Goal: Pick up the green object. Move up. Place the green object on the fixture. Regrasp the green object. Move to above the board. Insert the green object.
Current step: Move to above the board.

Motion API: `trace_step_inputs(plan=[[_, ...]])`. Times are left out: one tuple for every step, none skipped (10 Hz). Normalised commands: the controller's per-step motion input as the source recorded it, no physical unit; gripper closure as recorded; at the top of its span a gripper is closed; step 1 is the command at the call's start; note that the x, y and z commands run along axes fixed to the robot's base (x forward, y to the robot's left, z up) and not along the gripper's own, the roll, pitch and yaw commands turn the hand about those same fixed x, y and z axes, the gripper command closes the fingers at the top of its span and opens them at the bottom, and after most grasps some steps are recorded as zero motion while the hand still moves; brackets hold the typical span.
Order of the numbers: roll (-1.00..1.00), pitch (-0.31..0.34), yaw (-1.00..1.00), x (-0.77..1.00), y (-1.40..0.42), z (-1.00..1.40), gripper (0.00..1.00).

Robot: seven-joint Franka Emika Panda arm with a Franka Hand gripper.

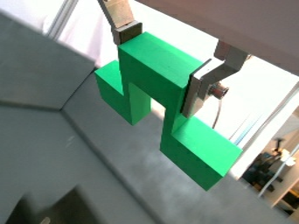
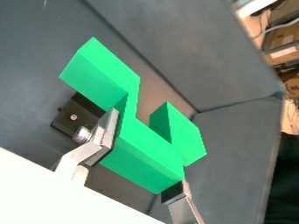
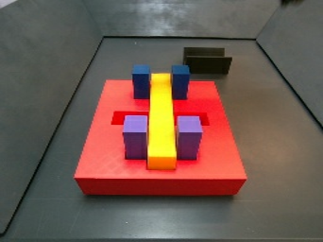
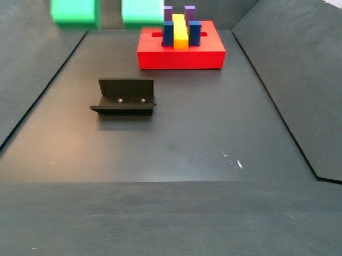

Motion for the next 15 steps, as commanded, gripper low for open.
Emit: trace_step_inputs(plan=[[-0.01,0.080,0.00,-0.01,-0.02,0.93,1.00],[-0.01,0.089,0.01,0.02,-0.01,0.42,1.00],[0.01,0.099,0.03,0.04,-0.02,0.17,1.00],[-1.00,0.067,-0.04,-0.93,-1.40,0.29,1.00],[-1.00,0.055,-0.04,-0.95,-1.40,0.29,1.00],[-1.00,0.041,-0.03,-1.02,-1.40,0.30,1.00],[-1.00,0.042,-0.02,-1.04,-1.40,0.28,1.00],[-1.00,0.043,-0.02,-1.03,-1.40,0.28,1.00],[-1.00,0.040,-0.01,-1.06,-1.40,0.29,1.00],[-1.00,0.034,-0.01,-0.49,-0.60,0.12,1.00],[-1.00,0.037,-0.01,-0.17,-0.15,0.01,1.00],[-1.00,0.032,-0.01,-0.08,-0.06,0.03,1.00],[-1.00,0.015,-0.01,-0.10,-0.05,0.03,1.00],[-1.00,-0.008,0.00,-0.09,-0.01,0.00,1.00],[-0.79,-0.024,0.00,-0.07,0.02,0.01,1.00]])
